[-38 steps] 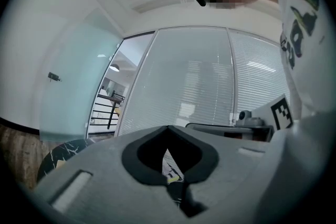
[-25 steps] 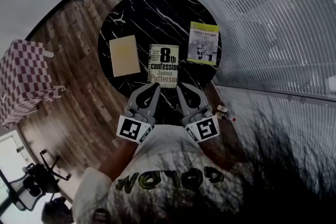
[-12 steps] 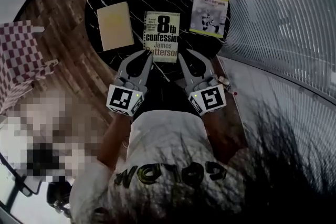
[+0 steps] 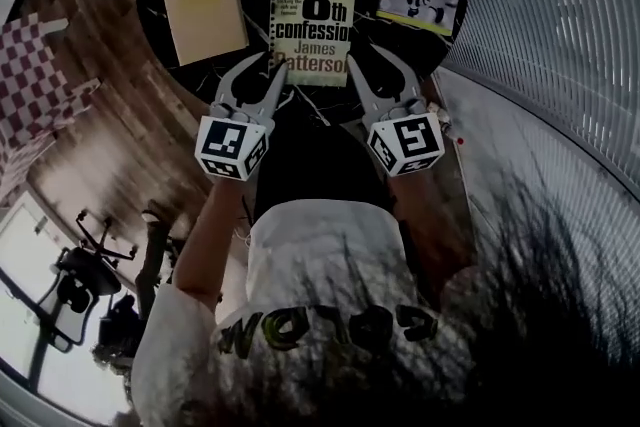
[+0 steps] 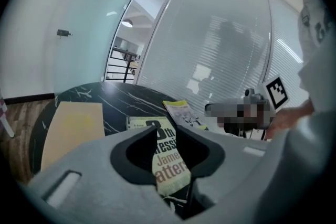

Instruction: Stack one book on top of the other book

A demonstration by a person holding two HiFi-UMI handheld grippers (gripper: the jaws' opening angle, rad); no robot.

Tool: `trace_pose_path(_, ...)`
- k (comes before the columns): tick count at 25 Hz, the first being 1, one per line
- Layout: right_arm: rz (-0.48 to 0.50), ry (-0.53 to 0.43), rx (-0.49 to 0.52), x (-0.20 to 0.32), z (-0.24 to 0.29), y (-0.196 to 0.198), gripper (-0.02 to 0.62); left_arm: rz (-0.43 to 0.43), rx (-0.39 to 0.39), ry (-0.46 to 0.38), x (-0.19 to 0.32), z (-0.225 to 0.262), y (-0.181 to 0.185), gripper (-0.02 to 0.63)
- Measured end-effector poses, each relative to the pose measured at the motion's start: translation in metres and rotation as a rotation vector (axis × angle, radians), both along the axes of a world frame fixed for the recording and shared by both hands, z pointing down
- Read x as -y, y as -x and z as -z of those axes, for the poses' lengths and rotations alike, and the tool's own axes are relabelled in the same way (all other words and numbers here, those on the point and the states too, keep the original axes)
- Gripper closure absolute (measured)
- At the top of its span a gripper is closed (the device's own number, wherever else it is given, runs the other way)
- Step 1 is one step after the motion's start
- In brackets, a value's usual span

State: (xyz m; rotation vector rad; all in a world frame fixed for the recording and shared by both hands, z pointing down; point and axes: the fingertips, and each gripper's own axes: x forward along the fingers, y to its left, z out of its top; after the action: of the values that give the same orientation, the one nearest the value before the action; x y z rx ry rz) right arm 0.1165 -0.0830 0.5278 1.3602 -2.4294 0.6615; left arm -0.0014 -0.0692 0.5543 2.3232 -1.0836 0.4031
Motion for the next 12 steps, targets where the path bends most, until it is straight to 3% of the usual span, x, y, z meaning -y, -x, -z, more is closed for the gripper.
trace_pose_path(6, -0.028, 0.100, 0.005, -0.002, -0.061, -0.007, 0.436, 0.028, 0.015, 0.093, -0.001, -0.058, 0.008, 0.463)
trace_pose_path(12, -0.051, 0.171, 0.037, -0.006, -0.112, -0.008, 0.390, 0.059, -0.018, 0.195, -0.006, -0.109, 0.010, 0.397)
